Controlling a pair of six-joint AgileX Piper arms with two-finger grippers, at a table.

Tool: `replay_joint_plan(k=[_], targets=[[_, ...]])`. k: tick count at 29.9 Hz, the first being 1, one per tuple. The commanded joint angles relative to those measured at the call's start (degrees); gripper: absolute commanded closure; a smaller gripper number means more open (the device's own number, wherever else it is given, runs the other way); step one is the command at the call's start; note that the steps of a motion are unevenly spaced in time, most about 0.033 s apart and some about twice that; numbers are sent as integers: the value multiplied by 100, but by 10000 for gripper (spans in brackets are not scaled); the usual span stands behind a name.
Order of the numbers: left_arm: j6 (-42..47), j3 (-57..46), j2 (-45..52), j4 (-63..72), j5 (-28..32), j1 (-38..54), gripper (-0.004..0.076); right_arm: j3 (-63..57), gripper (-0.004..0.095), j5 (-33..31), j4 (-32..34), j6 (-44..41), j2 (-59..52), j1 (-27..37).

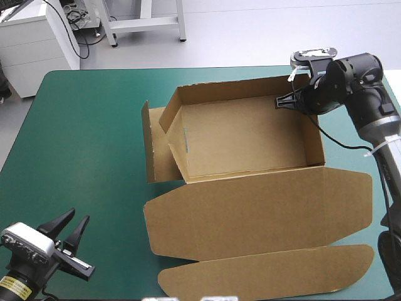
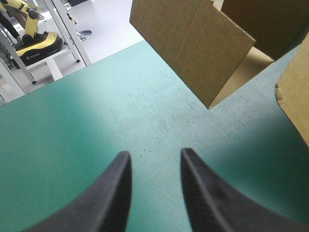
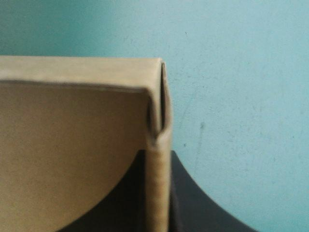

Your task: Fold the box

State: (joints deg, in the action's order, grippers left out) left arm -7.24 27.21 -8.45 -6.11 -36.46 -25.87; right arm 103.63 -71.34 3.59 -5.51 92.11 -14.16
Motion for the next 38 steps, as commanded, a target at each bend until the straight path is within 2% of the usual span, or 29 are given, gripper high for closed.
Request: replay_joint_plan(k=[1,2,4,7,12,25,30,34,38], targets=[[22,135,-84,40,448,-5,263,173,928,-51,-49,-3,-280,42],[164,135,-84,70,446,-5,218,173,928,-51,-49,-3,-280,42],[476,135,-84,287,526,-5,190,173,928,-51,-49,-3,-280,42],[418,135,-84,343,635,-5,202,173,928,-51,-49,31,-280,42],[629,264,-267,-501,1004,-5,231,173,928,-51,-49,43,-280,42],[1969,2455,-3322,-1594,237,5,236,173,928,-51,-49,152,-280,42],[2082,3323,-4275,-2099,-273,30,314,173,928,-51,-54,235,-280,42],[2149,3849,-4848,-2183,-591,614,330,173,928,-51,-54,255,-280,42],[1931,4022,-5275,-1610,-574,1542,330,173,928,-51,-54,270,-280,42]])
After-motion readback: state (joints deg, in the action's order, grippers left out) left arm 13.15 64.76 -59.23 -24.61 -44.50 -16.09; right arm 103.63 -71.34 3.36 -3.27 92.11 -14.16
